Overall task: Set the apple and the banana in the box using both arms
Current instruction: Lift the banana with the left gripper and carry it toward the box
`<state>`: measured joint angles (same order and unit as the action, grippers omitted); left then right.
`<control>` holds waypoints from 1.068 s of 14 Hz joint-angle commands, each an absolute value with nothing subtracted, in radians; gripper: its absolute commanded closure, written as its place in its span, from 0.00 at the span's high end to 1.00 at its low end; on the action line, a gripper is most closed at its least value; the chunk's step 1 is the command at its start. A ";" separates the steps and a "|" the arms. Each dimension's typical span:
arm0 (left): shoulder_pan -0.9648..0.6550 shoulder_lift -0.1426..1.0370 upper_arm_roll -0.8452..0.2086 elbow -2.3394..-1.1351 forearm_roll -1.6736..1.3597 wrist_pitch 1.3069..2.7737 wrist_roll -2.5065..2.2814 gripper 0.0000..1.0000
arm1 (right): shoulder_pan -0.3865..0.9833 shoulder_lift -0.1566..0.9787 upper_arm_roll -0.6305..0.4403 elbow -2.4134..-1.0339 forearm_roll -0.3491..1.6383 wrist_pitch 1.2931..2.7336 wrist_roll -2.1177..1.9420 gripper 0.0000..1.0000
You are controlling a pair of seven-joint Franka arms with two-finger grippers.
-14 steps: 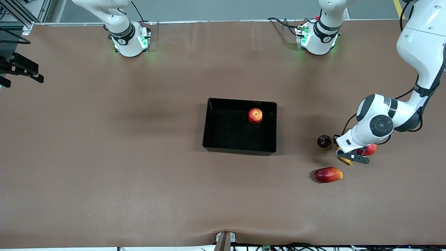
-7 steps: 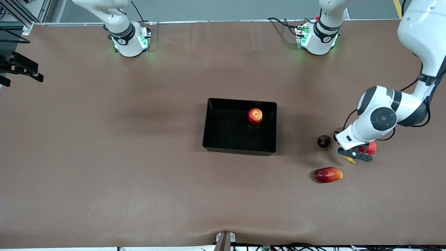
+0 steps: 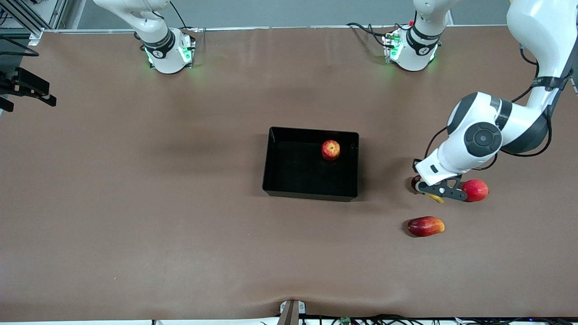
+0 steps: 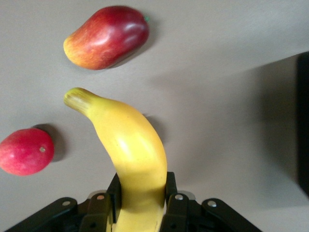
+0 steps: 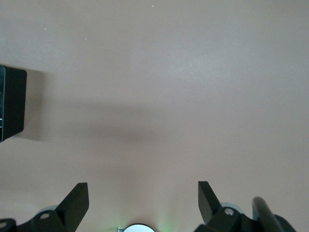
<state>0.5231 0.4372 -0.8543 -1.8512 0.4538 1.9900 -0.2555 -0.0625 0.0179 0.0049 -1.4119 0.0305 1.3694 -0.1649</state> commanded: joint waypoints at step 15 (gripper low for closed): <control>-0.081 0.704 -0.720 -1.462 0.439 1.970 -0.837 0.00 | -0.063 0.005 -0.003 -1.416 0.023 1.353 -0.149 1.00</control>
<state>0.0192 0.6725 -0.7884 -1.5485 0.4426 1.9836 -0.8026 -0.0631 0.0179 -0.0013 -1.4116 0.0305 1.3607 -0.1630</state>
